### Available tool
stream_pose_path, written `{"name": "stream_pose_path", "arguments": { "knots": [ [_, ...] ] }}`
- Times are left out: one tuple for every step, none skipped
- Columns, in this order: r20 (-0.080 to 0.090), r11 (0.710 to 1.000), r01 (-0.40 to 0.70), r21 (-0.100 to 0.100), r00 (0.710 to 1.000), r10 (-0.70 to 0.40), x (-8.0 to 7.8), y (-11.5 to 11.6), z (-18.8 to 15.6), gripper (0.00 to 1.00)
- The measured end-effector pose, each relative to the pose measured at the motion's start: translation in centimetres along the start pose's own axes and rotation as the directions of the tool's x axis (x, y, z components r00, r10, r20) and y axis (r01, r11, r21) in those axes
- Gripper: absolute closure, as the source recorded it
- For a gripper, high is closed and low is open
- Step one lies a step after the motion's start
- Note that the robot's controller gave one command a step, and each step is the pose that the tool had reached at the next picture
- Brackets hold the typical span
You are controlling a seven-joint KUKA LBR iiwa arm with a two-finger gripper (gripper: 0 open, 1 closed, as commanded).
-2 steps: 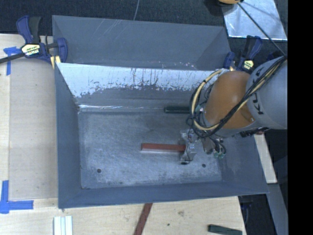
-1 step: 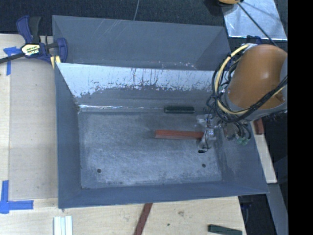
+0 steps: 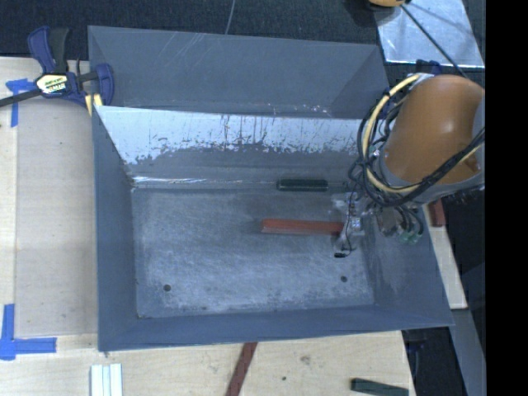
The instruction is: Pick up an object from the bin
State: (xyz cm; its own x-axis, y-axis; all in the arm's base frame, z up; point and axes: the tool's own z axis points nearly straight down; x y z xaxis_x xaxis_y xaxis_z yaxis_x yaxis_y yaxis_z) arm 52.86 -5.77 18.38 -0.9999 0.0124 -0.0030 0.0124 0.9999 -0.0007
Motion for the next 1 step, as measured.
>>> {"name": "stream_pose_path", "arguments": {
  "knots": [
    [-0.001, 1.0, 0.014, 0.0, 1.0, -0.014, -0.18, -0.23, -2.09, 1.0]
  ]
}}
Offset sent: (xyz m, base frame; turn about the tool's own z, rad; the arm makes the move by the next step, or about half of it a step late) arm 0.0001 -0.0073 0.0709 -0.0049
